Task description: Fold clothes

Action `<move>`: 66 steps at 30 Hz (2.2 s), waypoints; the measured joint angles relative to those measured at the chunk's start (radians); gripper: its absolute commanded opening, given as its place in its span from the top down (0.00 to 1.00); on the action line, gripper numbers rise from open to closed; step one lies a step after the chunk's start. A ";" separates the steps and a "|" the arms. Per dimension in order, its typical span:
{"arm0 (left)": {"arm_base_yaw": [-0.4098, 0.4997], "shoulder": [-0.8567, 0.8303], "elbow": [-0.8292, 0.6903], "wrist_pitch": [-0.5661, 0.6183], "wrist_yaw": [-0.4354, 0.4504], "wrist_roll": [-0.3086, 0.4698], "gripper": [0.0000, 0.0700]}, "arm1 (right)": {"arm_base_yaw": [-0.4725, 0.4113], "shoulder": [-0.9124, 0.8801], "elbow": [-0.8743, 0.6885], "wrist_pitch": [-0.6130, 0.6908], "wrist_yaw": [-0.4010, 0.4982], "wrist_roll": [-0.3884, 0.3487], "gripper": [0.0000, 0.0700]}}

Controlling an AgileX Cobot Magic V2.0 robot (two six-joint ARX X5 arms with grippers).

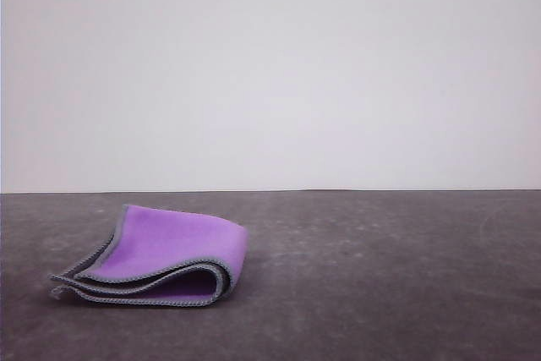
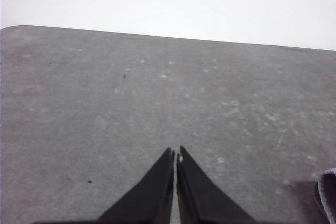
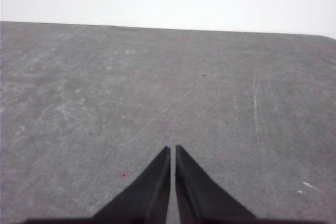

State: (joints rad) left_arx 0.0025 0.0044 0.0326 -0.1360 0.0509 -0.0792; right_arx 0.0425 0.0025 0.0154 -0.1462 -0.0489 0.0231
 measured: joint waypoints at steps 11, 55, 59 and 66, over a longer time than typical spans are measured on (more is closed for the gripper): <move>0.000 0.000 0.000 0.000 0.000 0.000 1.00 | 0.000 0.000 0.000 0.035 -0.002 0.000 0.98; 0.000 0.000 0.000 -0.001 0.000 0.000 1.00 | 0.000 0.000 0.000 0.035 -0.002 0.000 0.98; 0.000 0.000 0.000 -0.001 0.000 0.000 1.00 | 0.000 0.000 0.000 0.035 -0.002 0.000 0.98; 0.000 0.000 0.000 -0.001 0.000 0.000 1.00 | 0.000 0.000 0.000 0.035 -0.002 0.000 0.98</move>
State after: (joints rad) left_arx 0.0025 0.0044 0.0326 -0.1368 0.0509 -0.0792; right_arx 0.0429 0.0025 0.0154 -0.1108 -0.0513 0.0231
